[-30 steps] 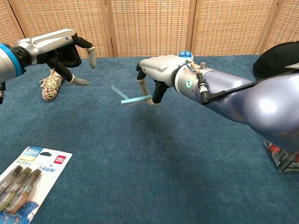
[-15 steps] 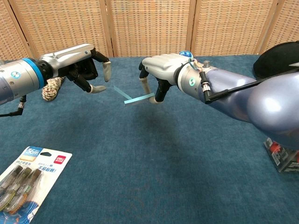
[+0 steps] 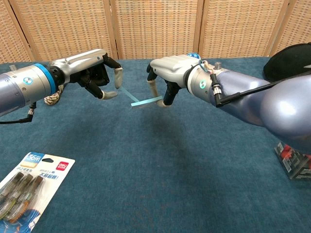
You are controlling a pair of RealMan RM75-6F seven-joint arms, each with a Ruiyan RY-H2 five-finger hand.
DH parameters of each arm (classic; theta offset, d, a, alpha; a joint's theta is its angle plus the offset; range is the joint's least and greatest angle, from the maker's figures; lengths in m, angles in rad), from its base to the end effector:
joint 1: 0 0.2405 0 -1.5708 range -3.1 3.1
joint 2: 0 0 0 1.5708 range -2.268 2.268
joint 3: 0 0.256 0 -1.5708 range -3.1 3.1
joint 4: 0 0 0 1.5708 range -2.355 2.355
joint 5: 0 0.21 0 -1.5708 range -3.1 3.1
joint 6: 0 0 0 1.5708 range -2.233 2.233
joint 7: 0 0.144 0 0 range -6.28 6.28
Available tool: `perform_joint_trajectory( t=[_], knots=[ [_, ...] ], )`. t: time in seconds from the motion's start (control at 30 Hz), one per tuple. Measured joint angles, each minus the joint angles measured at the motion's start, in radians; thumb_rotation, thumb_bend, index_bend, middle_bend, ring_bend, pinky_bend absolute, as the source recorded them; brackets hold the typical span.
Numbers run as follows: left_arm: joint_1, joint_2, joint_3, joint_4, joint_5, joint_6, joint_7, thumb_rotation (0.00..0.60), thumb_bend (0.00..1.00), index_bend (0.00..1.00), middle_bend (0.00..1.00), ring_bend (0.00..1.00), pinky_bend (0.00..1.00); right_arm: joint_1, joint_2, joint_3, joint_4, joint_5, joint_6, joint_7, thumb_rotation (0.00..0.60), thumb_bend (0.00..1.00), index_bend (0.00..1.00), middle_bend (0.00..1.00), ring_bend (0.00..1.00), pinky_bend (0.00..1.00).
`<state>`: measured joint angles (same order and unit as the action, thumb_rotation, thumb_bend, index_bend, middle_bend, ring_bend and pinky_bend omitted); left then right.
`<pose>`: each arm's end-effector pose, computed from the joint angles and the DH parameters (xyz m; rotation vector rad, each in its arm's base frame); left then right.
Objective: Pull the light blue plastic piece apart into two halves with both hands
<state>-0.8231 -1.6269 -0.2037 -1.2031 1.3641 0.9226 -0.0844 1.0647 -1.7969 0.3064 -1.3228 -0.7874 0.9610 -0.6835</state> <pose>-0.1315 0.3835 -0.0210 -1.9021 -0.9710 -1.1620 -0.0293 -0.3811 -0.0709 1.9092 -0.7975 0.9125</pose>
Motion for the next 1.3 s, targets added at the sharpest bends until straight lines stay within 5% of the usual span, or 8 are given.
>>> perform_joint_trajectory(
  t=[1.3],
  knots=[
    [-0.040, -0.029, -0.005, 0.025, -0.020, 0.000, 0.024, 0.600, 0.35, 0.53, 1.00, 0.90, 0.91, -0.001, 0.030, -0.012, -0.022, 0.006, 0.009, 0.014, 0.600, 0.55, 0.62, 0.11, 0.00, 0.00]
  ],
)
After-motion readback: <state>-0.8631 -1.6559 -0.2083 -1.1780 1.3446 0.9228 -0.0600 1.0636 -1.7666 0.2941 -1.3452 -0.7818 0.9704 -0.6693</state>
